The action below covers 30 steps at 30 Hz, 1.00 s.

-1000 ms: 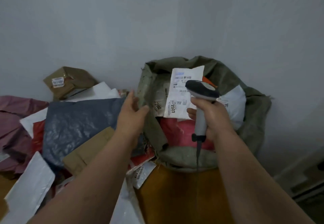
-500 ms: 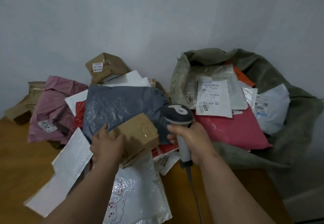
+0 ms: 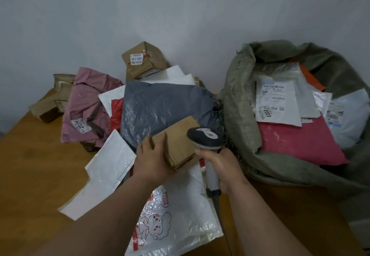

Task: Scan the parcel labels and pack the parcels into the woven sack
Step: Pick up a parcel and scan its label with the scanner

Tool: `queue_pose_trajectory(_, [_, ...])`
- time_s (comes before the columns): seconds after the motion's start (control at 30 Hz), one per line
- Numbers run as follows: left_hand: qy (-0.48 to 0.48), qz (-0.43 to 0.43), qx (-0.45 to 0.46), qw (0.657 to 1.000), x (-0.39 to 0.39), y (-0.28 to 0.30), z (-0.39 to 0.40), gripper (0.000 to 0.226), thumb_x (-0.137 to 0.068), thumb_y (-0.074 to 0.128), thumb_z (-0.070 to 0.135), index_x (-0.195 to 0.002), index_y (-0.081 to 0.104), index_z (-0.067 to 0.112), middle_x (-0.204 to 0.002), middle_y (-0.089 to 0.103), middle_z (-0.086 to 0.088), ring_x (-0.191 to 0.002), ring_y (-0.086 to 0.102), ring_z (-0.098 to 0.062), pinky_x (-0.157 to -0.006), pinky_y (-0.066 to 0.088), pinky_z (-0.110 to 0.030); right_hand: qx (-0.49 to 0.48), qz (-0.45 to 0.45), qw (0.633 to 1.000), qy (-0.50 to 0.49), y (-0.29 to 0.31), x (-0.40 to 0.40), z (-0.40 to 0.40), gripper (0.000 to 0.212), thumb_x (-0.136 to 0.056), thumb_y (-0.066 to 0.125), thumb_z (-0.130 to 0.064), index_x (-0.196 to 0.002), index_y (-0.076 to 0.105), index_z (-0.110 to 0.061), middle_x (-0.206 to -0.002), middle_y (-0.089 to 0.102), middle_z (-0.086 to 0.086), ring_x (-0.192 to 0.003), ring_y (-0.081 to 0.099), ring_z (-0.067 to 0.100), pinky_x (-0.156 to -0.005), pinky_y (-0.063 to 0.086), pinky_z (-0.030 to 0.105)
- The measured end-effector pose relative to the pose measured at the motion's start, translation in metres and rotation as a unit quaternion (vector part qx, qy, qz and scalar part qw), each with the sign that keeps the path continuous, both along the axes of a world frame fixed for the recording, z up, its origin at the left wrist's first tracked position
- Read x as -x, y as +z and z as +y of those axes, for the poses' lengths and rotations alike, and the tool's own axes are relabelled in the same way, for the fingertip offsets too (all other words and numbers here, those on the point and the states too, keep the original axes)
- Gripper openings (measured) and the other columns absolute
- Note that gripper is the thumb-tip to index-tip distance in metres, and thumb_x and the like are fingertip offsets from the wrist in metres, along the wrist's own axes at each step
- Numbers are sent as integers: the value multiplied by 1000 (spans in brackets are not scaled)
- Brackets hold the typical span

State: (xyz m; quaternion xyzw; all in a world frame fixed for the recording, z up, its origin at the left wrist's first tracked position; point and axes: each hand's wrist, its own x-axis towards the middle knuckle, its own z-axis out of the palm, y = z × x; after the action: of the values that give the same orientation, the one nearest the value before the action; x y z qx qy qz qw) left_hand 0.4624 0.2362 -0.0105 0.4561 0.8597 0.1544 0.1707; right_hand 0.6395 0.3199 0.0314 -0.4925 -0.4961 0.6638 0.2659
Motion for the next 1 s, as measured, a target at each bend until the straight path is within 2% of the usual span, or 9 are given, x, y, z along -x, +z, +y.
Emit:
queue_pose_trajectory(0.13, [23, -53, -49, 997, 6, 14, -4, 112, -62, 78, 57, -153, 15, 39, -155, 15, -9, -141, 20, -41, -114, 31, -51, -7, 28, 1000, -10, 2, -6, -3, 68, -60, 86, -30, -124, 68, -15, -116, 72, 11, -111, 66, 33, -104, 48, 55])
queue_pose_trajectory(0.2, [90, -188, -78, 975, 9, 26, -7, 109, -57, 74, 55, -153, 27, 39, -148, 31, -9, -132, 38, -36, -107, 42, -47, -13, 42, 998, -38, 4, -11, -3, 69, -58, 85, -33, -123, 69, -16, -114, 74, 7, -108, 68, 30, -101, 51, 53])
queue_pose_trajectory(0.23, [131, -297, -109, 939, 9, 33, -9, 104, -56, 75, 53, -150, 35, 37, -144, 40, -8, -125, 47, -32, -100, 47, -43, -13, 49, 997, -56, 5, -13, -3, 68, -58, 85, -33, -122, 69, -16, -111, 76, 6, -105, 70, 29, -99, 53, 52])
queue_pose_trajectory(0.3, [196, -498, -160, 830, 8, 46, -14, 78, -64, 80, 51, -134, 52, 32, -132, 57, -5, -113, 58, -24, -87, 49, -38, -4, 56, 995, -82, 9, -16, -5, 67, -59, 86, -32, -121, 69, -14, -105, 77, 7, -100, 72, 30, -96, 54, 54])
queue_pose_trajectory(0.4, [256, -655, -157, 693, 4, 62, -23, 55, -79, 73, 54, -119, 58, 20, -121, 61, -11, -109, 59, -28, -80, 49, -36, 0, 60, 994, -93, 17, -16, -15, 65, -58, 86, -35, -118, 69, -18, -105, 77, 6, -101, 71, 30, -99, 52, 56])
queue_pose_trajectory(0.47, [250, -697, -153, 654, 0, 67, -29, 54, -81, 67, 61, -117, 64, 21, -121, 64, -12, -110, 60, -31, -71, 51, -34, -9, 68, 994, -90, 25, -15, -25, 68, -57, 86, -38, -119, 68, -20, -109, 75, 6, -105, 69, 30, -101, 50, 57])
queue_pose_trajectory(0.57, [219, -732, -134, 631, -9, 67, -38, 62, -79, 59, 71, -117, 70, 23, -123, 68, -14, -105, 65, -32, -66, 50, -32, -27, 81, 993, -86, 35, -15, -40, 65, -56, 86, -38, -116, 70, -21, -109, 74, 7, -108, 67, 32, -101, 50, 57])
queue_pose_trajectory(0.77, [166, -778, -118, 595, -29, 64, -58, 76, -61, 62, 80, -115, 75, 28, -123, 69, -12, -101, 68, -37, -70, 45, -32, -28, 125, 989, -75, 45, -38, -58, 56, -60, 90, -36, -111, 74, -19, -105, 77, 6, -103, 71, 30, -95, 54, 55])
queue_pose_trajectory(1.0, [177, -794, -205, 544, -43, 67, -67, 71, -67, 62, 75, -117, 74, 27, -129, 67, -13, -107, 65, -39, -83, 43, -34, -15, 132, 989, -60, 58, -49, -65, 49, -58, 86, -34, -102, 77, -15, -90, 77, 8, -85, 73, 26, -75, 57, 42])
